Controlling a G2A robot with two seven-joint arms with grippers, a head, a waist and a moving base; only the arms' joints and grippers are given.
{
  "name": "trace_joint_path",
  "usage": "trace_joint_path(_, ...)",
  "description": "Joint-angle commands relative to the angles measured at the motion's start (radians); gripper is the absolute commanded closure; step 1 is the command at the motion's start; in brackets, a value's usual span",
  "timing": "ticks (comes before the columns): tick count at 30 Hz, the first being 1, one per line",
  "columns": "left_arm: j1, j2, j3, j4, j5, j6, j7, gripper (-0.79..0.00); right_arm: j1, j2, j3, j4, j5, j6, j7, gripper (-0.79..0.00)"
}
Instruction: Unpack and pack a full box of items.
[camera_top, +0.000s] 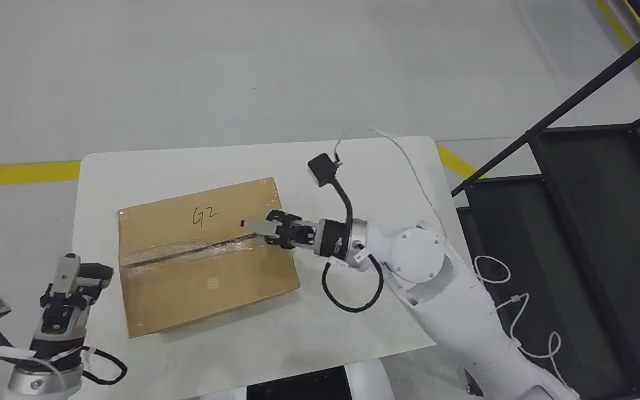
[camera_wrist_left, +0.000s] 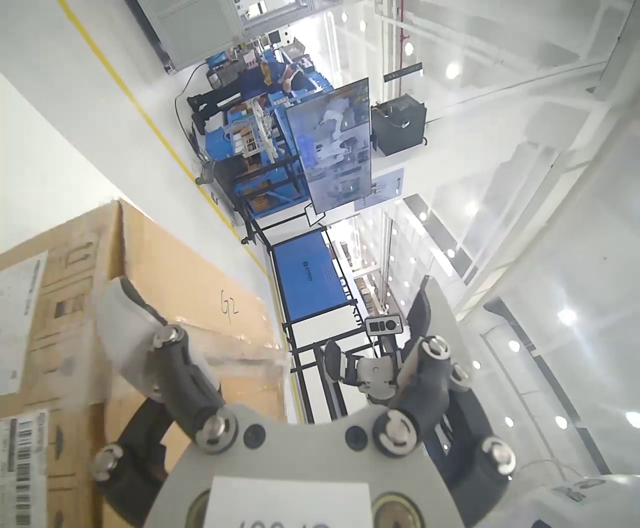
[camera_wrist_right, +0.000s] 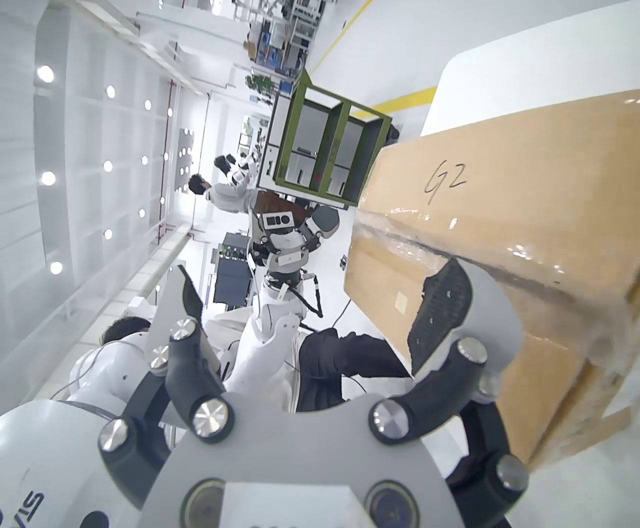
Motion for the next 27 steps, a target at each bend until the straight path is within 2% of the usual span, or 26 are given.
trace_joint_path(1,-0.016,0.004,-0.052,0.026,-0.082,0.005,-0.041,-0.785,0.062,-0.013,-0.064,0.025,-0.012,0.027,-0.009,-0.785)
trace_joint_path(4,-0.053,0.011,-0.126,0.073,-0.132,0.023,-0.072,-0.785,0.160,-0.039,-0.166,0.067,-0.032,0.081,-0.024,-0.785)
trace_joint_path(6,-0.090,0.015,-0.171,0.113,-0.080,0.019,-0.046,-0.785,0.220,-0.061,-0.228,0.100,-0.022,0.114,-0.041,-0.785)
trace_joint_path(9,-0.136,0.016,-0.182,0.163,-0.082,0.026,-0.020,-0.785,0.310,-0.094,-0.309,0.151,-0.012,0.174,-0.061,-0.785)
trace_joint_path(16,-0.124,0.013,-0.223,0.185,-0.053,-0.032,-0.032,-0.785,0.450,-0.171,-0.424,0.260,0.072,0.197,-0.103,-0.785)
trace_joint_path(27,-0.124,0.013,-0.223,0.185,-0.053,-0.032,-0.032,-0.785,0.450,-0.171,-0.424,0.260,0.072,0.197,-0.103,-0.785)
